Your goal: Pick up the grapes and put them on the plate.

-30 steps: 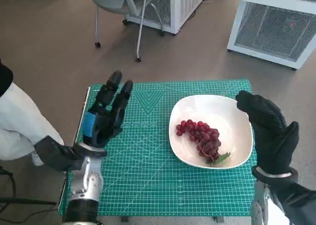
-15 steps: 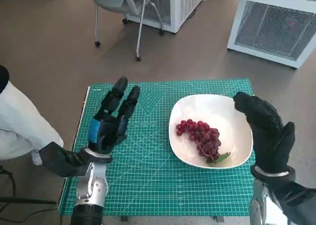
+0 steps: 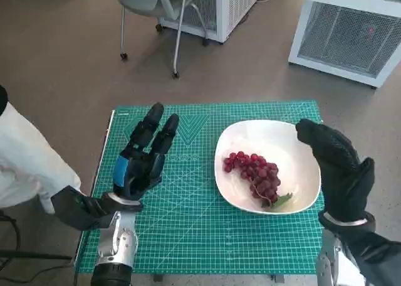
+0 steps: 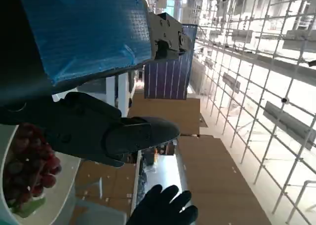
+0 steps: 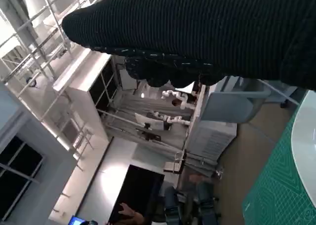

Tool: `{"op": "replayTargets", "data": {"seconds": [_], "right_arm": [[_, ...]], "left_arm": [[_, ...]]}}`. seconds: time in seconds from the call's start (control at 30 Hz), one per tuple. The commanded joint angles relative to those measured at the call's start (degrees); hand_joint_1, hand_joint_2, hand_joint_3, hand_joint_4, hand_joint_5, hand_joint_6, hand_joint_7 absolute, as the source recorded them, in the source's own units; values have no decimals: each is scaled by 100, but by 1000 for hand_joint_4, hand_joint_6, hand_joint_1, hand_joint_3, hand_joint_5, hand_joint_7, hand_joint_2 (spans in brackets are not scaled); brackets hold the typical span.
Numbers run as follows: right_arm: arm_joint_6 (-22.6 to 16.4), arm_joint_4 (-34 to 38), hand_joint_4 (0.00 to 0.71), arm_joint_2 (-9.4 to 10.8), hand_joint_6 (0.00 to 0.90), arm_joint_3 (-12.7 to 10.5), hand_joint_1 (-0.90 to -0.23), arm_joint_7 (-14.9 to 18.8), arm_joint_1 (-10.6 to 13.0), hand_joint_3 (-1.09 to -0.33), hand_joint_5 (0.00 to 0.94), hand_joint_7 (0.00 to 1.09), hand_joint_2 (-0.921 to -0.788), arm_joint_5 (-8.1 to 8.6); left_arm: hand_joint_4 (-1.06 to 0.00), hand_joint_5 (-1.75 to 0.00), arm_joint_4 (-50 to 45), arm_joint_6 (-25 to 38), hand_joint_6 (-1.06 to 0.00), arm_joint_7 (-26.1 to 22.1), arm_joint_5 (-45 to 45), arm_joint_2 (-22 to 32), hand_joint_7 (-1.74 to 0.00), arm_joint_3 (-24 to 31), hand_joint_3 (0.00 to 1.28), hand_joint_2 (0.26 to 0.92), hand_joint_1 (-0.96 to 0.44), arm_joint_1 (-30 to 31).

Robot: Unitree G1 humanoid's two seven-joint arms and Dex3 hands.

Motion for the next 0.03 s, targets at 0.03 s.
{"op": "replayTargets", "data": {"seconds": [0.03], "right_arm": [[-15,121,450,-46,99,-36,-518,64,76,-539,0,590,-921,8]], "left_arm": [[-127,0,122,-157,-255,-40,102,21,-17,-40,370,921,-546,-7]]}}
